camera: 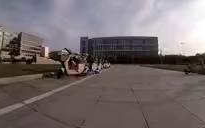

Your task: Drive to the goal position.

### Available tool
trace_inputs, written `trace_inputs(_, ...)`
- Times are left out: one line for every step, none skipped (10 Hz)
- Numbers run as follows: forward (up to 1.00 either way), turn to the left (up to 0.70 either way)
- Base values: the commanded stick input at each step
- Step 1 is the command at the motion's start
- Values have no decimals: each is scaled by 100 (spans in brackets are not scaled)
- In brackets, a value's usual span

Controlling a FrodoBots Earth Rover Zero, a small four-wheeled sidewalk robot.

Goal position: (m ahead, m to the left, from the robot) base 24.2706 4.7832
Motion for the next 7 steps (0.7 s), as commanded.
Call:
trace_inputs(70,-14)
trace_inputs(70,-14)
trace_inputs(70,-14)
trace_inputs(70,-14)
trace_inputs(70,-14)
trace_inputs(70,-12)
trace_inputs(70,-2)
